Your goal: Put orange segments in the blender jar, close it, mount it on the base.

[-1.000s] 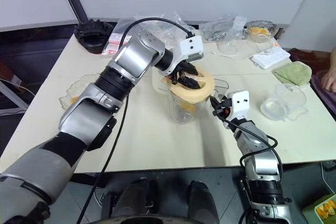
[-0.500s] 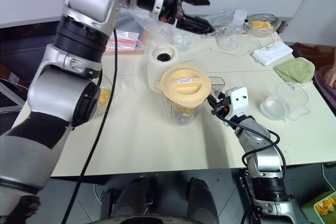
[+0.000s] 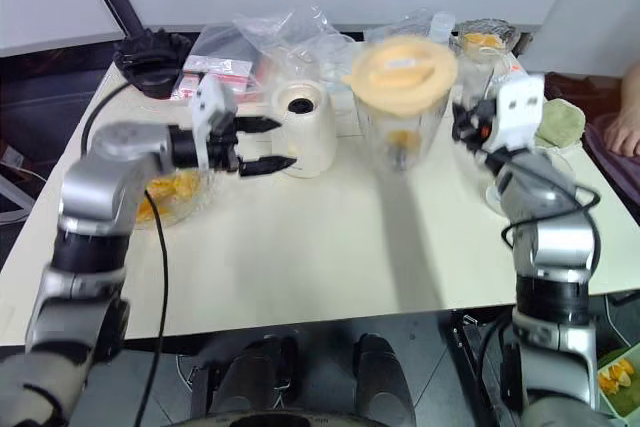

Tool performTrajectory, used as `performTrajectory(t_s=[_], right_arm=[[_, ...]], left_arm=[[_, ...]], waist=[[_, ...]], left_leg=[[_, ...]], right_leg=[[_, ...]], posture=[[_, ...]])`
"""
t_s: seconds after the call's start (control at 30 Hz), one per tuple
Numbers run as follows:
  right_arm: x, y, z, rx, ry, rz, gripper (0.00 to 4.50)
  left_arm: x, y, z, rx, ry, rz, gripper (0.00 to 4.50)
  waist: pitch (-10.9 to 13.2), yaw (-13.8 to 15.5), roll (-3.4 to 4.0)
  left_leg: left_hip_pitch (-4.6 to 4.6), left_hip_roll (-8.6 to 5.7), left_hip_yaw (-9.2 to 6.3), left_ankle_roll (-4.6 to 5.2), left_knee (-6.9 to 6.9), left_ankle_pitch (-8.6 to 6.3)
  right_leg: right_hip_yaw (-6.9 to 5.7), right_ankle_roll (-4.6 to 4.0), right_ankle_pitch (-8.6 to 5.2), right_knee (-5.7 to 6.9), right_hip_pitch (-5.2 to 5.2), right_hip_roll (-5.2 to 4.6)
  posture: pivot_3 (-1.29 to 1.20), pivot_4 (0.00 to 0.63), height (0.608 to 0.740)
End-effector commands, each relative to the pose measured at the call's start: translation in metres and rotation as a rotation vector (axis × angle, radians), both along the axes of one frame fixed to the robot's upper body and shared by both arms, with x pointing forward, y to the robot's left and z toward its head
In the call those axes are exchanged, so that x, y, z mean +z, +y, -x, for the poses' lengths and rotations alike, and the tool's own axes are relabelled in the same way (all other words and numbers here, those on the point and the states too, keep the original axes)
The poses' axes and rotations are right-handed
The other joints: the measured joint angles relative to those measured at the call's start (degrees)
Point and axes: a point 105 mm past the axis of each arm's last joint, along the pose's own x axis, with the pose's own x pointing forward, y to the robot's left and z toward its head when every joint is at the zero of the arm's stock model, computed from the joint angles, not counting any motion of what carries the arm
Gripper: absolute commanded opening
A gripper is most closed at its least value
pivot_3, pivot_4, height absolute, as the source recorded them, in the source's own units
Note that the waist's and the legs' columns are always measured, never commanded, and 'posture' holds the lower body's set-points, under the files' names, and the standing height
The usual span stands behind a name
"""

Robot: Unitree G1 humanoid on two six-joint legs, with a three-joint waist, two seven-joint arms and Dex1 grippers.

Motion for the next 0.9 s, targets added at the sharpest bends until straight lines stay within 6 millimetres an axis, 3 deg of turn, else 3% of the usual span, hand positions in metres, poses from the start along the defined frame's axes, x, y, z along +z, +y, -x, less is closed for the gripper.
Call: performTrajectory(t_s=[0.03,0.1,0.17,0.3,0.47,0.67,0.77,0.9], right_arm=[[0.05,0.001,-0.005,-0.015,-0.134,0.027,0.93],[0.082,0.01,-0.015,0.002,-0.206,0.041,0.93],[0.106,0.034,-0.029,0.079,-0.228,0.005,0.93],[0.121,0.072,-0.048,0.201,-0.198,-0.082,0.93],[0.122,0.096,-0.063,0.268,-0.14,-0.203,0.93],[0.112,0.125,-0.069,0.341,-0.082,-0.222,0.93],[0.099,0.131,-0.07,0.355,-0.041,-0.216,0.93],[0.087,0.134,-0.072,0.356,0.0,-0.221,0.93]], left_arm=[[0.01,0.007,0.004,0.08,-0.145,-0.021,4.01],[0.004,0.013,0.001,0.166,-0.143,0.008,4.01],[0.004,0.023,-0.007,0.262,-0.158,0.038,4.01],[0.01,0.034,-0.012,0.371,-0.182,0.087,4.01],[0.015,0.045,-0.011,0.434,-0.206,0.101,4.01],[0.02,0.065,-0.008,0.496,-0.223,0.08,4.01],[0.026,0.077,-0.008,0.524,-0.236,0.069,4.01],[0.028,0.078,-0.008,0.527,-0.237,0.072,4.01]], waist=[[0.0,0.14,-0.01],[0.02,-0.02,0.03],[0.14,-0.3,0.08],[0.16,-0.57,0.07],[0.16,0.15,0.07],[0.19,-0.14,0.09],[0.2,-0.2,0.09],[0.2,-0.21,0.09]], left_leg=[[0.01,0.0,0.0,-0.03,0.0,0.02],[0.08,0.04,0.04,-0.07,0.01,0.05],[0.1,0.05,0.12,-0.11,0.03,0.09],[0.06,0.18,0.2,-0.06,-0.09,0.16],[0.01,0.27,0.08,-0.07,-0.27,0.16],[-0.12,0.19,0.2,-0.08,-0.23,0.16],[-0.08,0.21,0.17,-0.08,-0.24,0.16],[-0.04,0.23,0.16,-0.09,-0.24,0.17]], right_leg=[[-0.08,-0.09,-0.03,0.0,0.06,0.03],[-0.08,-0.21,0.01,-0.02,0.1,0.06],[-0.01,-0.33,0.11,-0.05,0.09,0.06],[0.0,-0.34,0.2,-0.02,-0.08,0.2],[-0.18,-0.17,0.3,0.04,-0.11,0.31],[-0.13,-0.17,0.31,-0.16,-0.11,0.14],[-0.15,-0.17,0.31,-0.11,-0.12,0.17],[-0.16,-0.17,0.31,-0.03,-0.13,0.2]], posture=[[0.0,0.15,0.74],[0.0,0.15,0.74],[0.0,0.15,0.74],[0.0,0.15,0.74],[0.0,0.15,0.74],[0.0,0.15,0.74],[0.0,0.15,0.74],[0.0,0.15,0.74]])
